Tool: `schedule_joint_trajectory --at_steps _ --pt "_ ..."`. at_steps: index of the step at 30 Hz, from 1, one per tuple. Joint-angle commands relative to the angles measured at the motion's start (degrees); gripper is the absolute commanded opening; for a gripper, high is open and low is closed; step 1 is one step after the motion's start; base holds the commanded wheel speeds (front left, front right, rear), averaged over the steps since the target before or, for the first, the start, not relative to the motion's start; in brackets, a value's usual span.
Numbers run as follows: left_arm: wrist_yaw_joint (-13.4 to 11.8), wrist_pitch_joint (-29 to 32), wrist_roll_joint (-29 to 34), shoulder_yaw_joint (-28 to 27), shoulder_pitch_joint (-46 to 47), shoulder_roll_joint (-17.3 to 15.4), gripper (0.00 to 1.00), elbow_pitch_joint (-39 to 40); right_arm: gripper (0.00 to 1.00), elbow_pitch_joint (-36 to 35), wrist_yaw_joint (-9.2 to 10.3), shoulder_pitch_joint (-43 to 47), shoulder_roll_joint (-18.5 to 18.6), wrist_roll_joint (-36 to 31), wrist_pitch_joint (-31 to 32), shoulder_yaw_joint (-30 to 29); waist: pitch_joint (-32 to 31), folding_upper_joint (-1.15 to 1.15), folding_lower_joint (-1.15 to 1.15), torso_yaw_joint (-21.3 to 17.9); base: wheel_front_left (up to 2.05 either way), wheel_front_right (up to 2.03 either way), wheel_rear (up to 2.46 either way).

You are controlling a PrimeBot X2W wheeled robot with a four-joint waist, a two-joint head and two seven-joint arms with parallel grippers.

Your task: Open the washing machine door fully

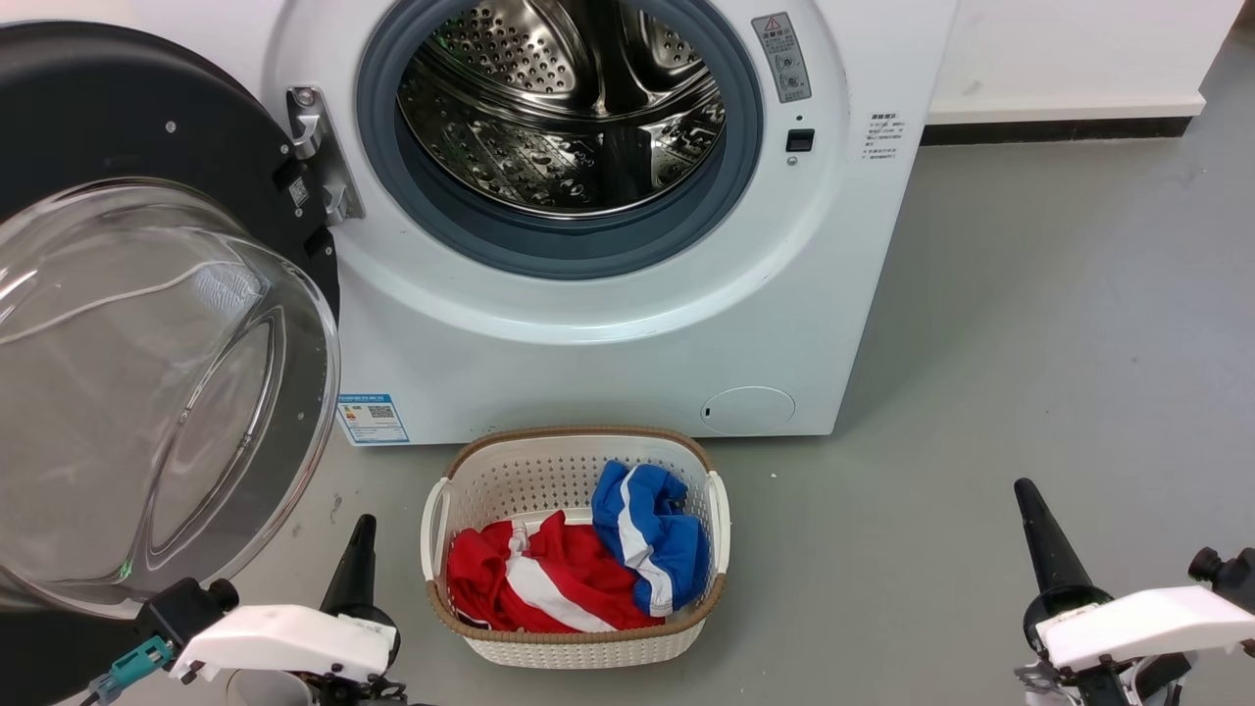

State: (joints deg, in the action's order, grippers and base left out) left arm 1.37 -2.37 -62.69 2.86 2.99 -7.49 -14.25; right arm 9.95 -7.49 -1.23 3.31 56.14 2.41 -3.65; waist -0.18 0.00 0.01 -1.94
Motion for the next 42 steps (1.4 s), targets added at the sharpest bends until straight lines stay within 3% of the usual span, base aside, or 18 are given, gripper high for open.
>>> schedule_joint_trajectory --at_steps 1,42 --pt "0.49 0.44 -1.64 -0.85 1.84 0.06 0.0 0.58 0.0 -0.17 -0.01 -1.5 -0.08 2.17 0.3 -0.29 0.01 0.0 -0.01 0.05 0.0 0.0 0.0" --pt "4.3 6.12 -19.94 -6.59 2.99 3.15 0.0 0.4 0.0 2.62 0.0 -3.99 -0.36 24.42 2.89 -2.07 0.21 0.0 -0.01 1.15 0.0 0.0 0.0"
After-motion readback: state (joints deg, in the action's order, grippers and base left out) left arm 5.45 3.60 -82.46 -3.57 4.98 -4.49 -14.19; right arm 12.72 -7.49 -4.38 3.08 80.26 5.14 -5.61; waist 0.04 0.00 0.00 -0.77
